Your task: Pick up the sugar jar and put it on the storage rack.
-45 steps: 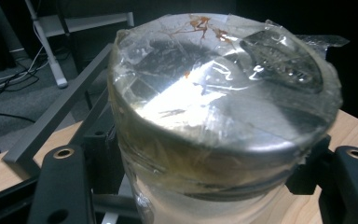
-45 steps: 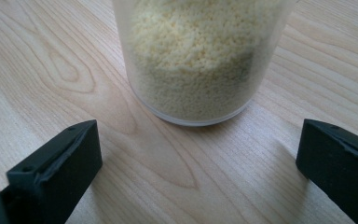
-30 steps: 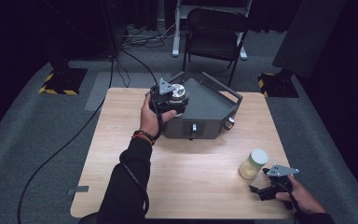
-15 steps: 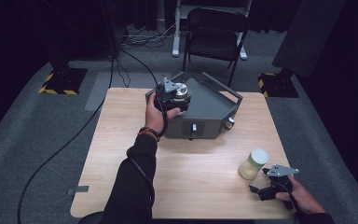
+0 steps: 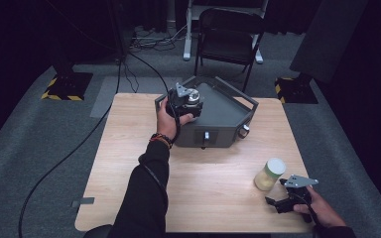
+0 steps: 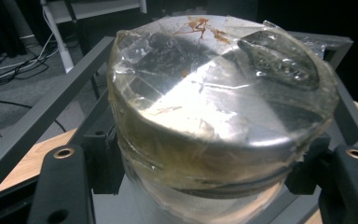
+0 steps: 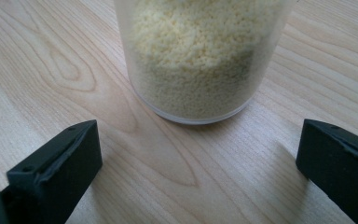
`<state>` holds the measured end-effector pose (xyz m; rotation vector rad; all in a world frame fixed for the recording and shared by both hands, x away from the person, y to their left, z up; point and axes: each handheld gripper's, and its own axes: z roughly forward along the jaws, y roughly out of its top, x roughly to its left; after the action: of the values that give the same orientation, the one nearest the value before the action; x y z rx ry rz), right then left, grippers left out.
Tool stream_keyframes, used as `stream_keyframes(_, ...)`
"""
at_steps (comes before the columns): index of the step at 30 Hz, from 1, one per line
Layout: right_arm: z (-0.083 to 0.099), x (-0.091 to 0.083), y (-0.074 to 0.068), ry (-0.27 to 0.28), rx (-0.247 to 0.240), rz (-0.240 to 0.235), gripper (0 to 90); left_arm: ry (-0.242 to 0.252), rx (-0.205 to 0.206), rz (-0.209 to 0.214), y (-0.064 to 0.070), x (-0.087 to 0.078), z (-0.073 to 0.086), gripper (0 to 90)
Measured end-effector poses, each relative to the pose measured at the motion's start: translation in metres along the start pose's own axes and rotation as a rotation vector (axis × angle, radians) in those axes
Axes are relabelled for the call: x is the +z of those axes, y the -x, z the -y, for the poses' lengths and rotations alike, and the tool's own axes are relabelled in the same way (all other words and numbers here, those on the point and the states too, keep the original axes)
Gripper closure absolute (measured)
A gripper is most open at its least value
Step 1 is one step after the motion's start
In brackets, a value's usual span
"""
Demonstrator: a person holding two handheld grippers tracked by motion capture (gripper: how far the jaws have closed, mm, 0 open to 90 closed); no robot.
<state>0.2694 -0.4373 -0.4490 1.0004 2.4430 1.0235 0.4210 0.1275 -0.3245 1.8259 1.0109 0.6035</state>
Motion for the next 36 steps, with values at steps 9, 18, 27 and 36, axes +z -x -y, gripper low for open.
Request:
stream_keyframes(9,0.0,0.0,0.0,0.0,-0.002,-0.001,0.0,-0.016,0.007,-0.002,0.004,0.008,-0.001,30.3)
stream_keyframes(18,0.0,0.0,0.0,-0.001,-0.001,-0.002,0.0,-0.034,-0.003,0.002,0.003,0.015,0.004,30.3)
stream_keyframes(27,0.0,0.0,0.0,0.0,-0.002,-0.002,0.0,-0.022,-0.023,0.013,0.0,0.015,0.01,30.0)
stream_keyframes(36,0.0,0.0,0.0,0.0,-0.002,-0.002,0.0,-0.032,-0.015,0.007,0.004,0.018,0.013,21.1)
